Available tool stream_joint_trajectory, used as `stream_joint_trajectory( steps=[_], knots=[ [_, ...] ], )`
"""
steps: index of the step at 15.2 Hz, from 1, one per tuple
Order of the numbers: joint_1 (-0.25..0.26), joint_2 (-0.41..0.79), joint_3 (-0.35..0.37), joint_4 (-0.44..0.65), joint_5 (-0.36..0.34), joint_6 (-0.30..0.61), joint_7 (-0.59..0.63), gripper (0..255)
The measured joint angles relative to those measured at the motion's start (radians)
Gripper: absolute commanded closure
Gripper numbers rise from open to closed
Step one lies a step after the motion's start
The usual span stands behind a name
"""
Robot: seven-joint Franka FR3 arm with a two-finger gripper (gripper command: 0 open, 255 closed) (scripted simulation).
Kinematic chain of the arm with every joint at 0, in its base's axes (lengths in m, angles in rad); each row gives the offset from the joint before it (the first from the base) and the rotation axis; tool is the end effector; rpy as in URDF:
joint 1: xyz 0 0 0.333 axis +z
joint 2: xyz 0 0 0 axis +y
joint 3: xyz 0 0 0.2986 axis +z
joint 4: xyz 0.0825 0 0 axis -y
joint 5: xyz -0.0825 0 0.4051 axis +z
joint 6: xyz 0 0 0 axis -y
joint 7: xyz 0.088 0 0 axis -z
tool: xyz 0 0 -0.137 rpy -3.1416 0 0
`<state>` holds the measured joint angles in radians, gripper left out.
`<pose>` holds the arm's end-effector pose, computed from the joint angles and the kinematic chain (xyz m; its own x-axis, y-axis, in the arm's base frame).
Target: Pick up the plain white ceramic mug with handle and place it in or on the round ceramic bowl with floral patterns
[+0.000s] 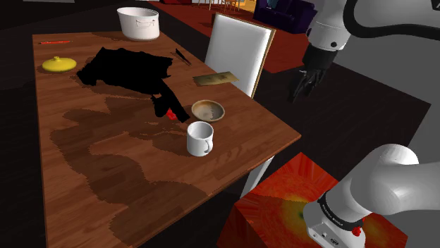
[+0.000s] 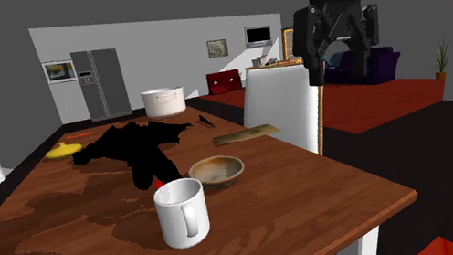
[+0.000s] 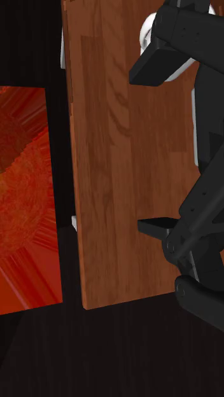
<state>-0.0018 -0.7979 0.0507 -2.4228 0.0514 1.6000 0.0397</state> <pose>0.3368 0.0251 0.5215 0.9996 -0.0085 -0.0261 -0.0089 -0.9999 -0.0140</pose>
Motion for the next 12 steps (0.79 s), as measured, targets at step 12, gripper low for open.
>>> stream_joint_trajectory(
  steps=[12],
  knots=[
    [0.034, 0.26, 0.154, -0.004, 0.068, 0.287, 0.156, 0]
  ],
)
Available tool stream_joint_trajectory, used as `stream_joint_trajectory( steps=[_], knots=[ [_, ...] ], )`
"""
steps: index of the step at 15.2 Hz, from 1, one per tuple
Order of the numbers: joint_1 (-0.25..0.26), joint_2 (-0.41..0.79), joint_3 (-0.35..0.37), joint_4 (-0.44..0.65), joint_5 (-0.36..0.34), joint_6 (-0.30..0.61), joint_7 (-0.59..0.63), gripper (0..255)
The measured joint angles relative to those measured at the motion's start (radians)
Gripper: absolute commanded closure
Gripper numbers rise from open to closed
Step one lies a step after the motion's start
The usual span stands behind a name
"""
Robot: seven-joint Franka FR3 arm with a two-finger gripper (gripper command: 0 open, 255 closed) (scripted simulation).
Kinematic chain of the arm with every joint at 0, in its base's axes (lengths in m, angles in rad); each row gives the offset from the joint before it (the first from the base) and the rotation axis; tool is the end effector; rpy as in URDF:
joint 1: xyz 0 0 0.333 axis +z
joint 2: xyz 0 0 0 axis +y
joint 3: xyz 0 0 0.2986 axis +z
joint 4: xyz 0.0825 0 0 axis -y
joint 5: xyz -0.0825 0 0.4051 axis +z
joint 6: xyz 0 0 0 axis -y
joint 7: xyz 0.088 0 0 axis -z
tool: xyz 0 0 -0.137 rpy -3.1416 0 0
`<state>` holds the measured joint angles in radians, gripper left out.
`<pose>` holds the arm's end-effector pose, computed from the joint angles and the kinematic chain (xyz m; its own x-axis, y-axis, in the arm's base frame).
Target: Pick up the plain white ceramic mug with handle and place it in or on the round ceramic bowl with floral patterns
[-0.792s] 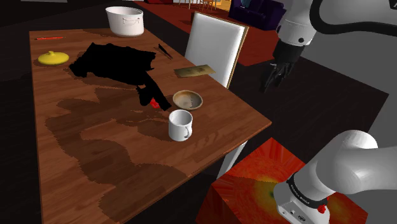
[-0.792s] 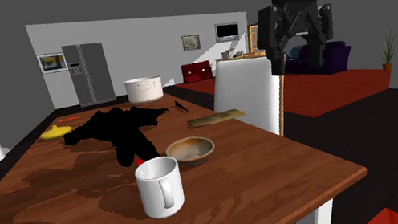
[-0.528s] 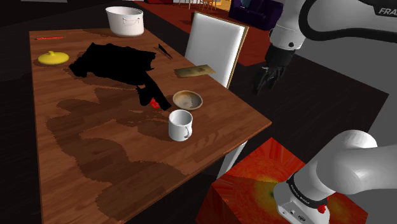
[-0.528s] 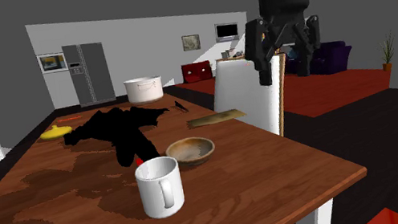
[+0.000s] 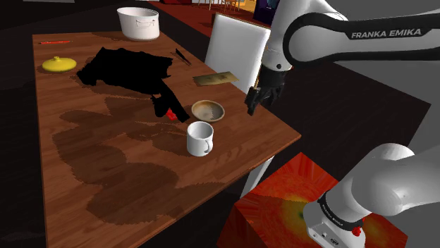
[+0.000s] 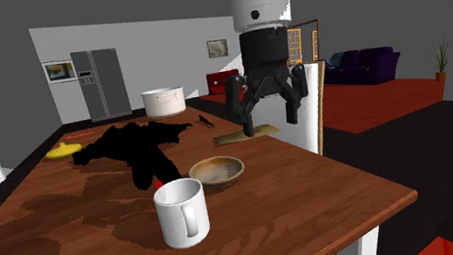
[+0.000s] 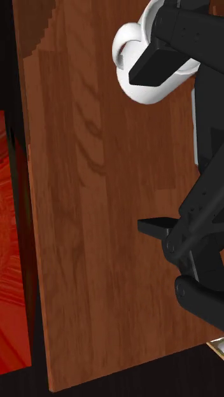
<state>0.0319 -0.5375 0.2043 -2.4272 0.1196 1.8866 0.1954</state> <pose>0.4035 0.1093 0.4408 0.9996 -0.0257 -0.0121 -0.0258 -0.9996 -0.0070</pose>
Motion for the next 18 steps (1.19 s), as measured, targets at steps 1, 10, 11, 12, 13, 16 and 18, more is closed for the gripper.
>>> stream_joint_trajectory(
  steps=[1, 10, 11, 12, 13, 16, 18],
  knots=[
    [0.004, 0.029, 0.018, 0.009, 0.004, 0.024, 0.02, 0],
    [0.006, 0.349, 0.136, 0.125, -0.048, 0.241, 0.182, 0],
    [0.007, 0.389, 0.148, 0.154, -0.062, 0.253, 0.207, 0],
    [0.008, 0.428, 0.157, 0.164, -0.078, 0.281, 0.228, 0],
    [0.011, 0.468, 0.166, 0.191, -0.095, 0.293, 0.251, 0],
    [0.018, 0.546, 0.179, 0.224, -0.131, 0.335, 0.297, 0],
    [0.019, 0.571, 0.18, 0.224, -0.144, 0.359, 0.307, 0]
  ],
)
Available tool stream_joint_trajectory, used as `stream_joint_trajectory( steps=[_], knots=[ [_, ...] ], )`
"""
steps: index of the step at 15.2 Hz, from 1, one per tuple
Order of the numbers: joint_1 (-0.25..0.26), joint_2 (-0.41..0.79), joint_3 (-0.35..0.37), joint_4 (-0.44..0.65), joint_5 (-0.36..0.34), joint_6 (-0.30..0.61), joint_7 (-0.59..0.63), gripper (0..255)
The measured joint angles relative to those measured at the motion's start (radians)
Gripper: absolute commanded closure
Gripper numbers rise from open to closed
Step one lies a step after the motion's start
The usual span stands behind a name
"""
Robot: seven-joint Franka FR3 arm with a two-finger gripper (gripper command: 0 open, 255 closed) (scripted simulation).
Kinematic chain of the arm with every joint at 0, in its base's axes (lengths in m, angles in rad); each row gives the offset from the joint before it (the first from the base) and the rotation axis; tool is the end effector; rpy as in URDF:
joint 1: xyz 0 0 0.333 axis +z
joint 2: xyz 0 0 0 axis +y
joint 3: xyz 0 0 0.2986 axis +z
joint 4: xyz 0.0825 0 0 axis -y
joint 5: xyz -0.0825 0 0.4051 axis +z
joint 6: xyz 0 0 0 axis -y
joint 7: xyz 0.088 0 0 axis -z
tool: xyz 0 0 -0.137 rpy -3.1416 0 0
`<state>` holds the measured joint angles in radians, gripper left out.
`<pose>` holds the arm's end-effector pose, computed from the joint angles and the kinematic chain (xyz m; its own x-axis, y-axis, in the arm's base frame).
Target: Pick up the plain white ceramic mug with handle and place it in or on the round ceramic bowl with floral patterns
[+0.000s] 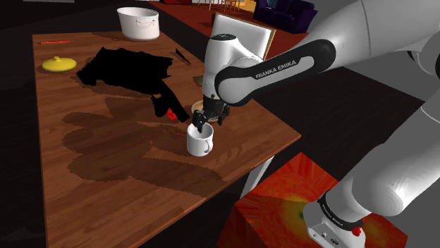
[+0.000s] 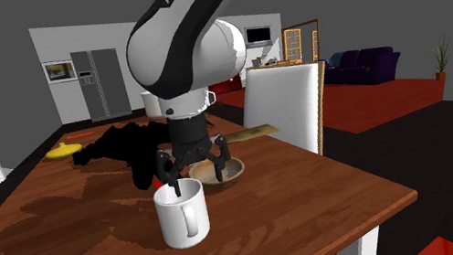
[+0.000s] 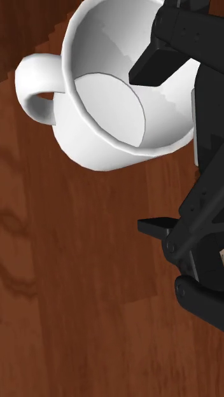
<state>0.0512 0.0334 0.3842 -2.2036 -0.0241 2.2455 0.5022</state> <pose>0.5001 0.2315 0.3083 0.9986 -0.0521 0.0127 -0.0521 -0.9986 0.0004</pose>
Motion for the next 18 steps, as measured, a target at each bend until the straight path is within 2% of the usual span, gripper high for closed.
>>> stream_joint_trajectory(
  steps=[5, 10, 11, 18],
  knots=[
    [0.001, 0.038, -0.001, -0.02, -0.02, 0.055, 0.014, 0],
    [0.002, 0.042, -0.001, -0.022, -0.022, 0.061, 0.015, 0],
    [0.002, 0.042, -0.002, -0.022, -0.022, 0.061, 0.015, 255],
    [0.001, 0.042, -0.002, -0.022, -0.022, 0.061, 0.016, 255]
  ],
)
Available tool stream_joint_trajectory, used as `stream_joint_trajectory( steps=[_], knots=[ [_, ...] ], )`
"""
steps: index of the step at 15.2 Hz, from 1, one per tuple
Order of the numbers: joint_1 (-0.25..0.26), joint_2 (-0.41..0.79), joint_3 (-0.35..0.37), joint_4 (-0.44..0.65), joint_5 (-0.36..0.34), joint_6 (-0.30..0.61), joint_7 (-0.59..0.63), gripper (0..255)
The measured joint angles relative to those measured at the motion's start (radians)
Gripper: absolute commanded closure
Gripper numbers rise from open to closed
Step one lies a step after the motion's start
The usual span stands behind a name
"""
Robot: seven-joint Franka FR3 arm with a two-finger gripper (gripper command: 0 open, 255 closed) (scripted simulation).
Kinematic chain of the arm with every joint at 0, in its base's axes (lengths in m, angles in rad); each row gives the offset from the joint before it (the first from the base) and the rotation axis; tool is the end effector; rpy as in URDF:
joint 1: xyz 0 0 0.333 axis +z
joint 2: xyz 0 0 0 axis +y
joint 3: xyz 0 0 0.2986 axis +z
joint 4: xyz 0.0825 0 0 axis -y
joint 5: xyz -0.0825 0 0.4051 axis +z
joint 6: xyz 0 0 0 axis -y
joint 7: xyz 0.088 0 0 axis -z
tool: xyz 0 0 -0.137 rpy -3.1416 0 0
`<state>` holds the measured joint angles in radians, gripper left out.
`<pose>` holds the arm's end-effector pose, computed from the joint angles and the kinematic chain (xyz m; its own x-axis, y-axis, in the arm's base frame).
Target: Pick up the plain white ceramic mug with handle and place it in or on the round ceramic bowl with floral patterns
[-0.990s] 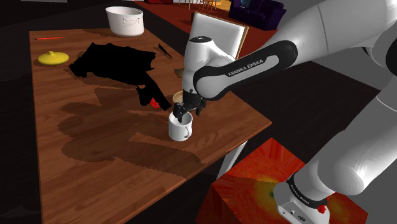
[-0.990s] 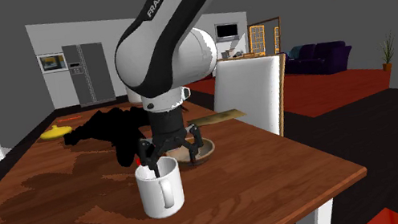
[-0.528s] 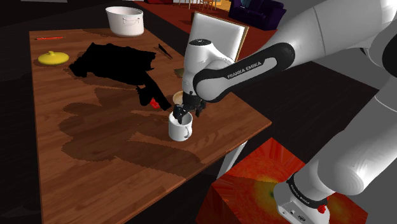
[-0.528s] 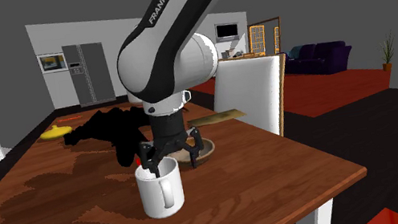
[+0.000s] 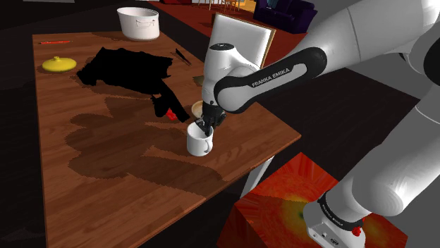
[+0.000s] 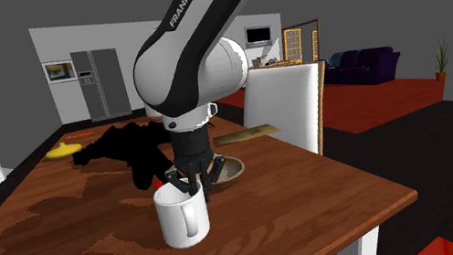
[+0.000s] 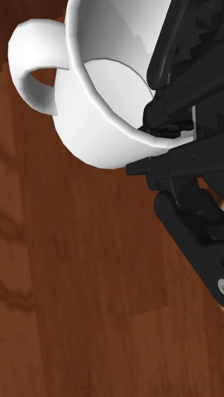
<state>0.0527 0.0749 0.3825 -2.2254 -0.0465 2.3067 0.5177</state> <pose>0.4999 0.2312 0.2826 0.9985 -0.0526 0.0139 -0.0526 -0.9986 0.0000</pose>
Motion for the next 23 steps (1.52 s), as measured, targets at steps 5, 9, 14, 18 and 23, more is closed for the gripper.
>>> stream_joint_trajectory(
  steps=[5, 9, 14, 18, 23],
  knots=[
    [0.0, -0.009, 0.001, 0.007, 0.006, -0.017, -0.004, 255],
    [-0.001, -0.04, 0.002, 0.026, 0.021, -0.063, -0.014, 255],
    [-0.004, -0.075, 0.001, 0.056, 0.039, -0.126, -0.029, 255],
    [-0.004, -0.103, 0.0, 0.085, 0.051, -0.181, -0.037, 255],
    [-0.007, -0.13, -0.004, 0.123, 0.063, -0.244, -0.049, 255]
  ],
)
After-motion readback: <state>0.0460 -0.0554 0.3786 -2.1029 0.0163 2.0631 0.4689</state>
